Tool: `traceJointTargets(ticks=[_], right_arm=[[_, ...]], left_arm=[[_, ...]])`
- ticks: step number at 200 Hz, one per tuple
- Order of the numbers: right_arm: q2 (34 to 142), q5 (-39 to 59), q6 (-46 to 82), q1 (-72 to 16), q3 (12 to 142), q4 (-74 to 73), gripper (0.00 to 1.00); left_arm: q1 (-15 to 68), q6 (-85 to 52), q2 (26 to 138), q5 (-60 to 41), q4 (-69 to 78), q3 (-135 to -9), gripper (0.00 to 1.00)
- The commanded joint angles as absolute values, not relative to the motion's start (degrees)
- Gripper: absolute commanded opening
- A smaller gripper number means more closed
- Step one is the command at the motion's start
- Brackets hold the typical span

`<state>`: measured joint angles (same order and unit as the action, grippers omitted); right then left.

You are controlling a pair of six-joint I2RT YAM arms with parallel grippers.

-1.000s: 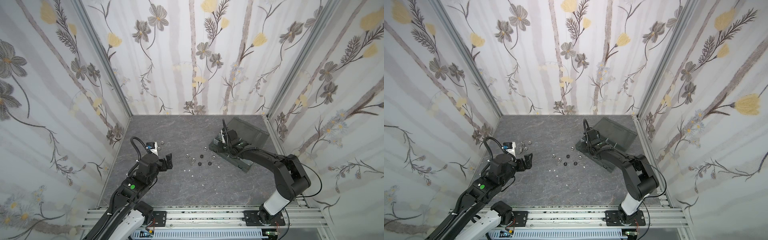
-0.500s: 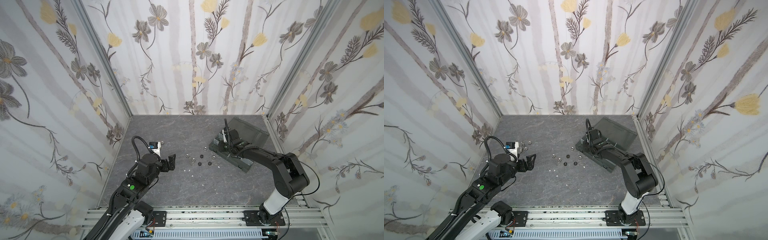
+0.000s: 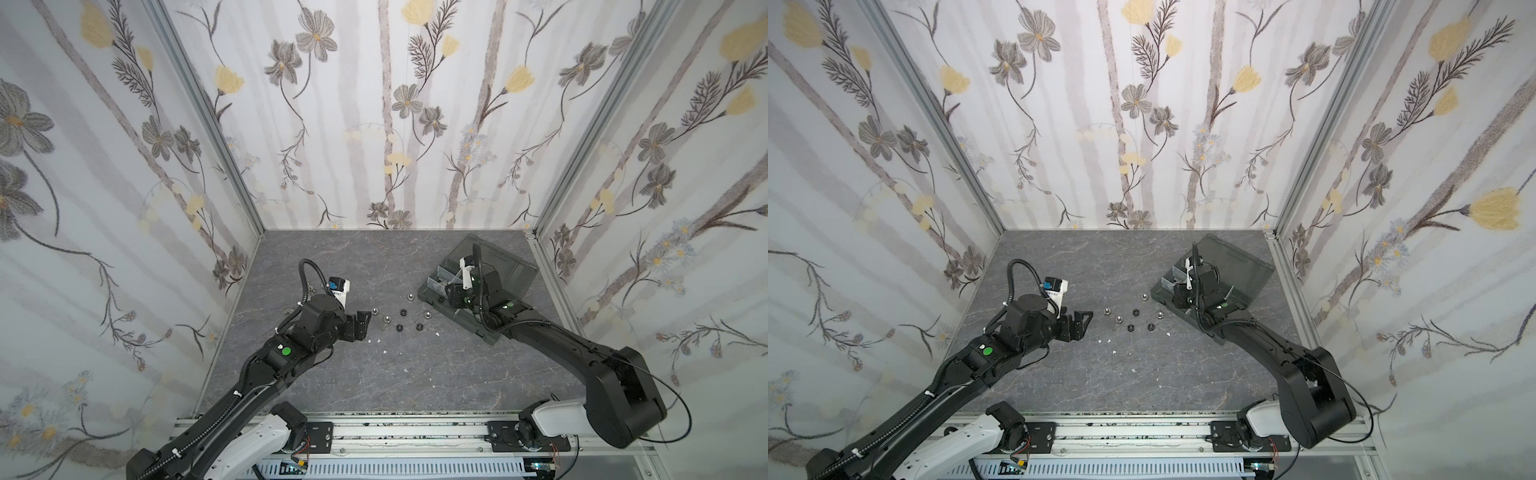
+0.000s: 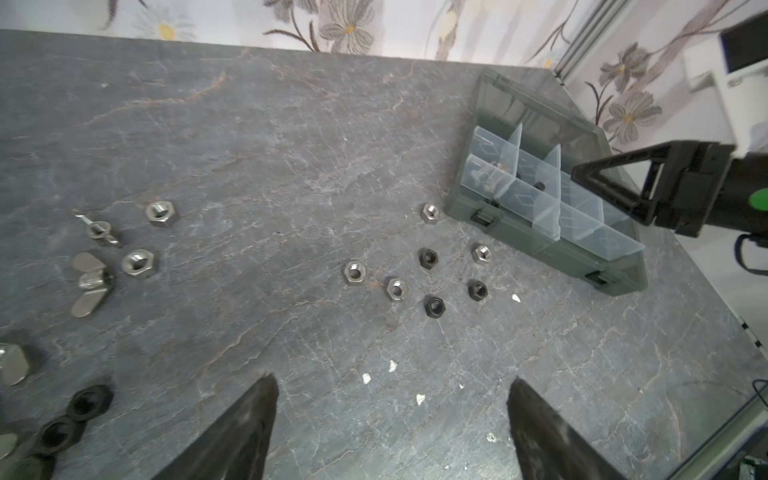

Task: Sort the screws and nuts into containers
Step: 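Reach the left gripper to a black hex nut while the right gripper rises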

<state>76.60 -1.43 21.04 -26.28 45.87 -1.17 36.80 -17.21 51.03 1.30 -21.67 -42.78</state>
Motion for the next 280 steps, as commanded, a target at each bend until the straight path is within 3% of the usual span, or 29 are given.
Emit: traceJointTargets(ticks=[1,80,177,280], right_arm=[[70.7,-1.0,22.9,-26.2,41.2,-8.5,0.45],[59.4,0.0,24.7,-25.4,33.2,-11.1,0.45],[54.8,0.5,27.9,-20.3,27.3,-15.1,0.48],[53.7,2.6,29.8,-17.9,24.8,-17.3,0.48]], left_arm=[[40.1,-18.9,55.0,5.4,-19.5,-44.3,0.84],[46.4,-21.8,70.0,7.4,-16.4,-48.1,0.61],[52.0,-23.5,88.6,7.3,-12.5,-54.3,0.52],[52.1,-29.2,104.2,11.5,-15.8,-62.3,0.40]])
